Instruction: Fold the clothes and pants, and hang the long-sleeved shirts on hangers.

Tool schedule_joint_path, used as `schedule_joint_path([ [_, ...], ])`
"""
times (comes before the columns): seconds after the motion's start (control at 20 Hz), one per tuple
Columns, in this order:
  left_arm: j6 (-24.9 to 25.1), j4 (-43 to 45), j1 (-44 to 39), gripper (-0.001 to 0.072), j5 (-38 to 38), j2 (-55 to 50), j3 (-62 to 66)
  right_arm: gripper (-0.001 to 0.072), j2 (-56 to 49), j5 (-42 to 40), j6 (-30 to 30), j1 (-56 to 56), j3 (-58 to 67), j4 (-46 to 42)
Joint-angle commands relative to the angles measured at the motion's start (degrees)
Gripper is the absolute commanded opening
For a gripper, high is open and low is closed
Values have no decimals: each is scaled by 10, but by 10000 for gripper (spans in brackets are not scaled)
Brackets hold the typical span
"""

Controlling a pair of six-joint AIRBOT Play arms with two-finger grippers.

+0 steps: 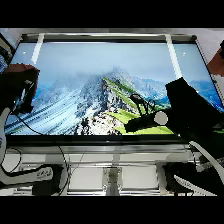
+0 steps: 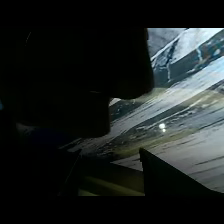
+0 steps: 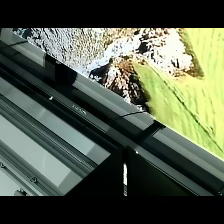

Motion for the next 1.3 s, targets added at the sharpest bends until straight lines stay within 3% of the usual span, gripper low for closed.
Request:
schedule_joint_path([
  [0.0,-27,37,32,437,37,-22,0,24,0,2,0,0,0,0],
  [0.75,-26,52,35,437,109,-70,0,24,0,5,2,0,0,5],
  [1.25,-31,91,56,431,108,-90,0,24,0,7,2,0,0,19],
])
